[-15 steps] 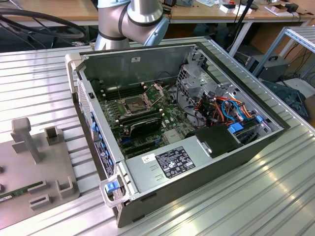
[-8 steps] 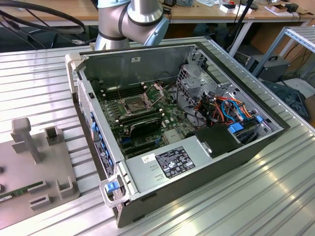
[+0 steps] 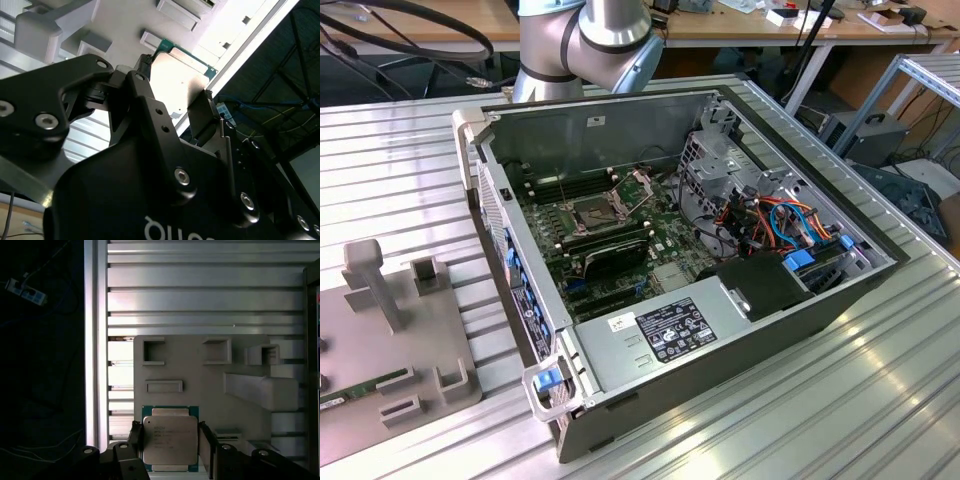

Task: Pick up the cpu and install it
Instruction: 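Pick up the cpu and move it towards the insertion slot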

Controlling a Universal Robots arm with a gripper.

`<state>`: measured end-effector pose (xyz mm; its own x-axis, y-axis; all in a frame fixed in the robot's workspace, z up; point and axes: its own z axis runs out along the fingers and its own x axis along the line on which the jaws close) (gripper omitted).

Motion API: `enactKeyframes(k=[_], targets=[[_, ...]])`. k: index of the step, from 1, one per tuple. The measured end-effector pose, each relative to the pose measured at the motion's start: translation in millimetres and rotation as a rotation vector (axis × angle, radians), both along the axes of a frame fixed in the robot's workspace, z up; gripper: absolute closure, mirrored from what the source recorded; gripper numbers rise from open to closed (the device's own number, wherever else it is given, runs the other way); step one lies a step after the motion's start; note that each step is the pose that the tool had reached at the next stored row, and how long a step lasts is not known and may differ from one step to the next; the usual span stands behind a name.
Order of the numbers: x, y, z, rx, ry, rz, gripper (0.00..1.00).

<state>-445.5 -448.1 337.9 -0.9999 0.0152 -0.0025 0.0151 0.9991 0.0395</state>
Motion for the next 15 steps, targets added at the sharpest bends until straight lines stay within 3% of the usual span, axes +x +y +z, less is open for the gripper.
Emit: enactKeyframes(k=[7,15], targets=[[0.0,0.0,0.2,0.0,0.0,0.0,0.45],[0.0,0.0,8.9,0.0,0.0,0.0,0.45]])
